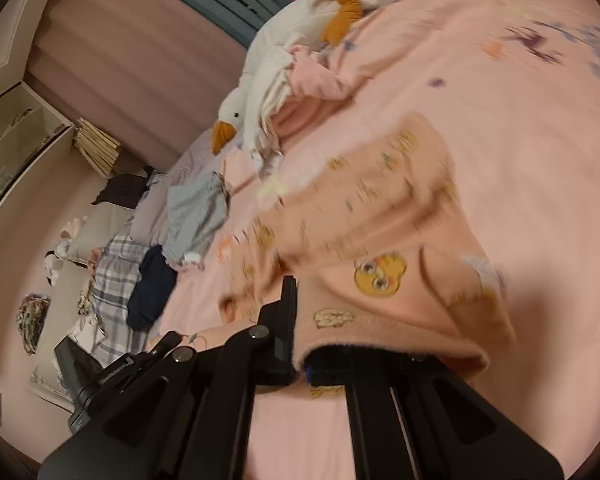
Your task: Fold small clothes
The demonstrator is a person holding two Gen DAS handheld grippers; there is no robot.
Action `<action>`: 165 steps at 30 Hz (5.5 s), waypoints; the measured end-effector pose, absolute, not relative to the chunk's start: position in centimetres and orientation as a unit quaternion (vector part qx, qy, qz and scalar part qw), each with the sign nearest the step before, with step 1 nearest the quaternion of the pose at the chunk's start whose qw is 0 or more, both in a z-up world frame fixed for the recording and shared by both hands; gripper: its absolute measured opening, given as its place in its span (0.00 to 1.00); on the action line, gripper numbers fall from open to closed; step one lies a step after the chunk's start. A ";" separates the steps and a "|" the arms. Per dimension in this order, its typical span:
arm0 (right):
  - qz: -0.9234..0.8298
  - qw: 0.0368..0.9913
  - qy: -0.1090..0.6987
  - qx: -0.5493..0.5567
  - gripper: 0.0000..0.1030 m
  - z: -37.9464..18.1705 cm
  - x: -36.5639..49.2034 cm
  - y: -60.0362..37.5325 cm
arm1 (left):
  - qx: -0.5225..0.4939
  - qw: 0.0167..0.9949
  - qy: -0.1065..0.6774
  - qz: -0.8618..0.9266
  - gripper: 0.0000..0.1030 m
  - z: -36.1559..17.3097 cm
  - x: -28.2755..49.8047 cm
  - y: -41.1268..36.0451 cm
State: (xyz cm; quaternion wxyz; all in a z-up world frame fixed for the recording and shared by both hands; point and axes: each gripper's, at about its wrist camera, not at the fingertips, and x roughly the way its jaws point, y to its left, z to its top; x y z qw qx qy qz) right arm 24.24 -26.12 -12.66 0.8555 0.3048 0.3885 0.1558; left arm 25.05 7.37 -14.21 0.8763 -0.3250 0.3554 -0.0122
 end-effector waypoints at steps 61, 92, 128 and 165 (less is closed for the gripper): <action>0.128 0.748 0.537 0.369 0.85 -18.8 25.6 -32.0 | -0.340 0.769 0.540 -0.024 0.73 -22.0 24.9 6.3; 0.187 0.754 0.452 0.438 0.08 -18.6 29.6 -28.6 | -0.375 0.850 0.370 -0.004 0.08 -17.6 27.6 5.2; 0.142 0.847 0.455 0.236 0.52 -14.6 19.9 -35.8 | -0.385 0.863 0.295 0.143 0.60 -19.4 5.5 12.3; 0.060 0.873 0.404 0.266 0.02 -16.0 15.3 -40.3 | -0.407 0.831 0.375 0.058 0.60 -22.1 8.3 9.9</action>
